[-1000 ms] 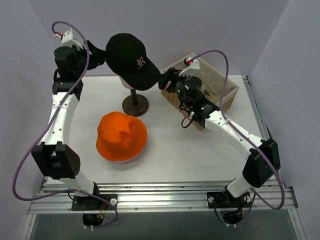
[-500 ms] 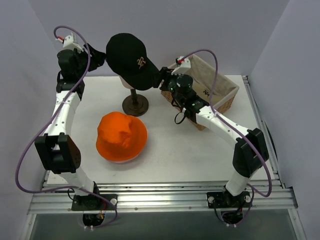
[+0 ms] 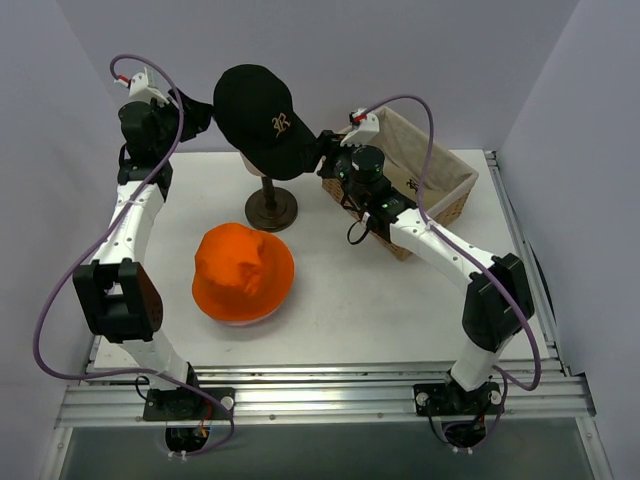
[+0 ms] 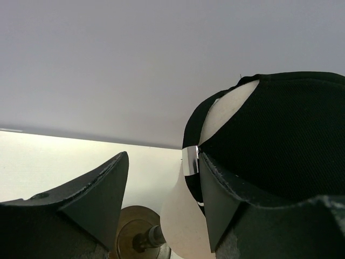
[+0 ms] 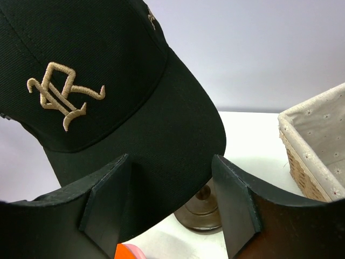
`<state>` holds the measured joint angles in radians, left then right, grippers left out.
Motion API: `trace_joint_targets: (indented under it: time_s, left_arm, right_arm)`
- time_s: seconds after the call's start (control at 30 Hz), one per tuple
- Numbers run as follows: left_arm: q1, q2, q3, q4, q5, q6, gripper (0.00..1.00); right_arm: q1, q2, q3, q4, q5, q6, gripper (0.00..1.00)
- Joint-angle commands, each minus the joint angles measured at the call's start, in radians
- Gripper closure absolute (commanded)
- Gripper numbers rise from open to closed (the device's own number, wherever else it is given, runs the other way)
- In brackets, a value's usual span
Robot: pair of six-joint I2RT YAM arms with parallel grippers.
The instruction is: Stack the hats
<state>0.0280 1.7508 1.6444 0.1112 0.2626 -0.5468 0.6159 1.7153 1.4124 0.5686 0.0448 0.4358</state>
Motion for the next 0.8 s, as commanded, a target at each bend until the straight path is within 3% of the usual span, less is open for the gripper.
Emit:
trace_joint_targets:
  time_s: [0.0,0.33,0.5,0.6,0.77]
  left_arm:
    - [0.0,0.019,-0.008,0.001,0.023,-0.002,0.37]
    - [0.003,-0.057,0.003,-0.067,-0.031,0.018,0.35]
    - [0.023,-0.137,0.066,-0.214,-0.146,0.07,0.23]
    - [0.03,-0.204,0.086,-0.31,-0.218,0.096,0.05]
    - [0.029,-0.307,0.127,-0.444,-0.121,0.099,0.06]
  right_arm:
    - [0.001,0.0,0.04,0.03,-0.008,-0.022,0.43]
    - [-0.002,-0.062,0.033,-0.009,0.036,-0.039,0.43]
    - [-0.016,-0.185,0.034,-0.079,0.095,-0.084,0.42]
    - [-0.044,-0.268,0.011,-0.125,0.141,-0.106,0.42]
    - [-0.155,-0.309,0.022,-0.232,0.199,-0.135,0.42]
